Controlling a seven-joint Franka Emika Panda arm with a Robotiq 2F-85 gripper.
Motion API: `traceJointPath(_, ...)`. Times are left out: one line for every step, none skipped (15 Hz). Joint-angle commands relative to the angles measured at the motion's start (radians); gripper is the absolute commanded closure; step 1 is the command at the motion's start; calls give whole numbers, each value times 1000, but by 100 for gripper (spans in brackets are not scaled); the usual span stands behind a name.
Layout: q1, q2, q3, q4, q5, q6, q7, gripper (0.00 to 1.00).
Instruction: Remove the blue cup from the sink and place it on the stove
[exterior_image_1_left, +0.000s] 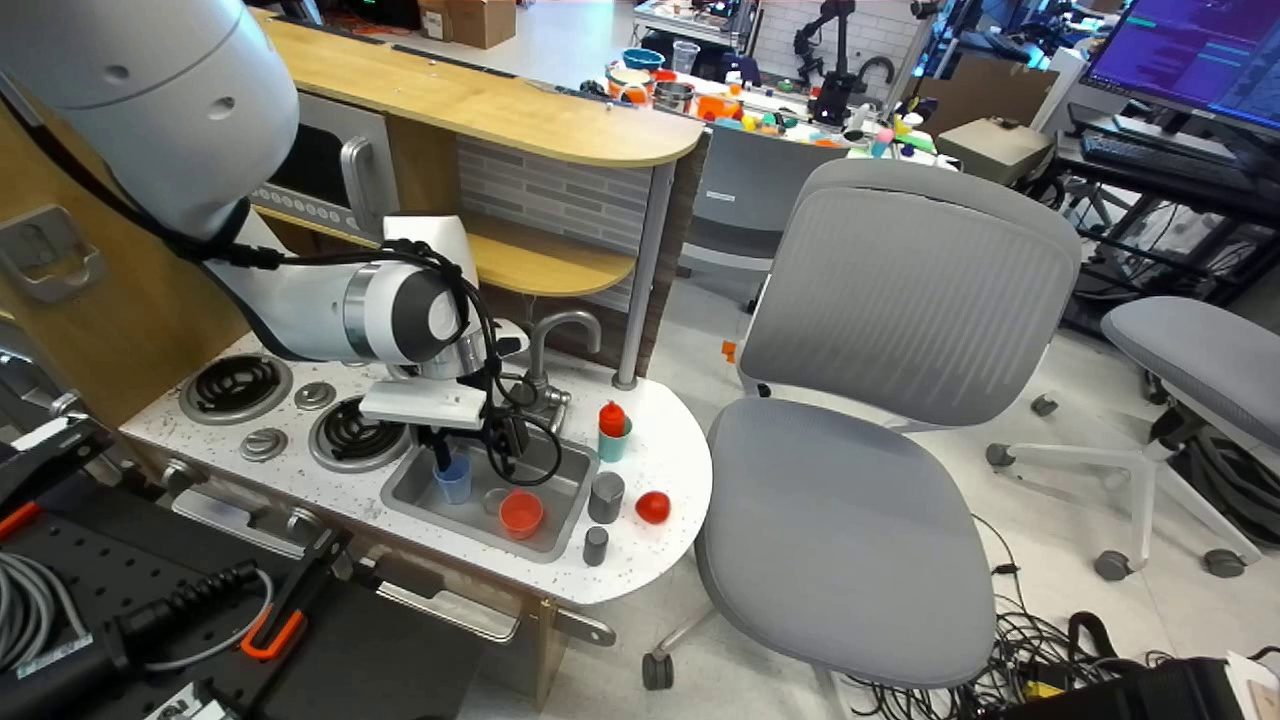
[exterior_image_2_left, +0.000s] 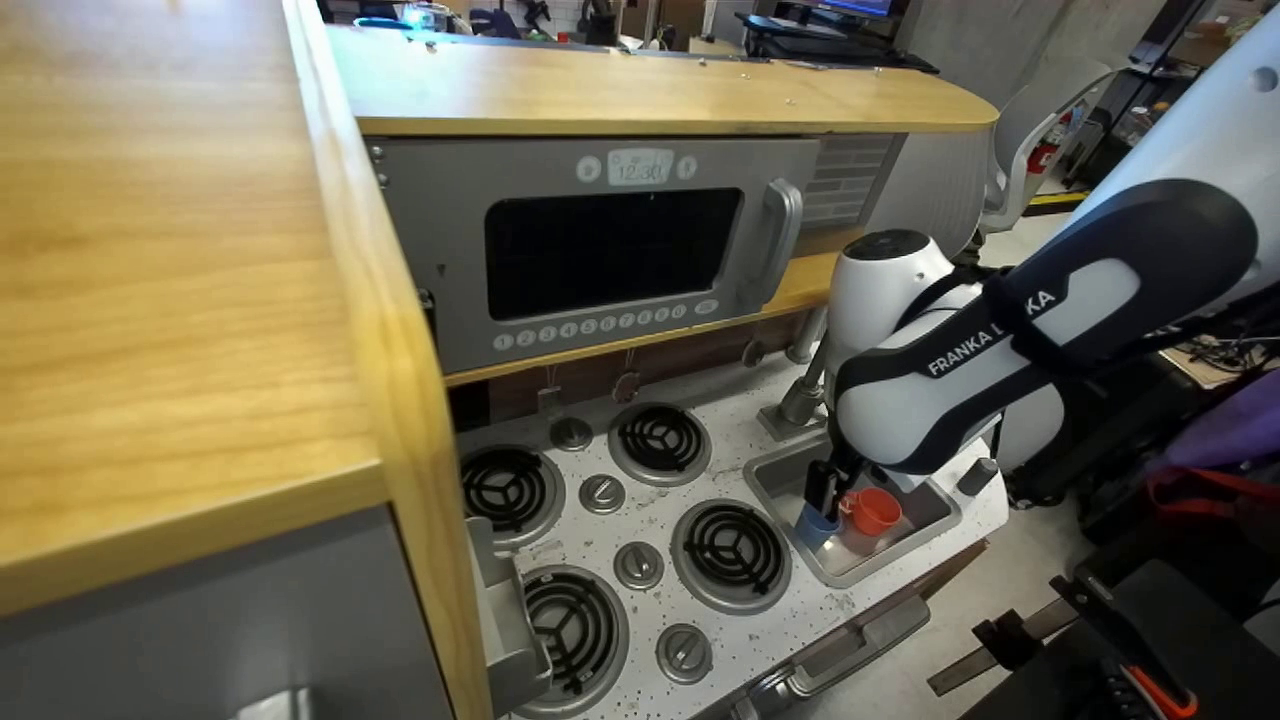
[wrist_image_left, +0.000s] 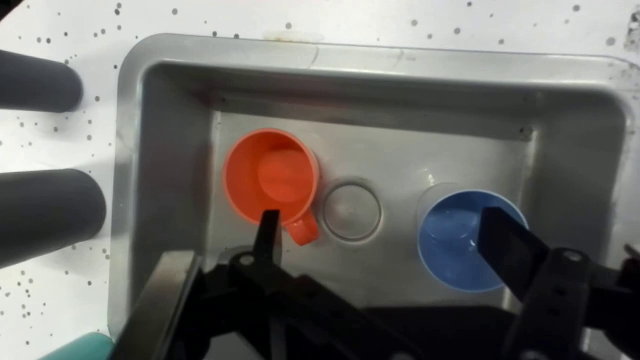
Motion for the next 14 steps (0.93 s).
traceJointPath(5, 45, -3, 65, 26, -37, -20, 0)
traceJointPath(8, 53, -6, 73, 24, -35, -16, 0)
traceJointPath(7, 60, -6, 80, 25, -36, -17, 0)
traceJointPath(9, 69, -8, 88, 24, -38, -15, 0)
traceJointPath(13, 76, -11, 92, 22, -35, -12, 0)
traceJointPath(14, 84, -13, 96, 20, -34, -11, 0)
traceJointPath(16, 91, -14, 101, 20, -35, -10, 0)
traceJointPath(18, 97, -15, 105, 19, -34, -9, 7)
traceJointPath(22, 103, -19, 109, 17, -32, -6, 26)
traceJointPath(25, 108, -21, 112, 15, -28, -4, 32)
traceJointPath(26, 109, -22, 112, 14, -27, -5, 42)
traceJointPath(19, 100, -14, 103, 17, -32, -18, 50)
traceJointPath(8, 82, -2, 81, 17, -26, -40, 58)
traceJointPath(4, 66, 2, 59, 14, -17, -54, 65)
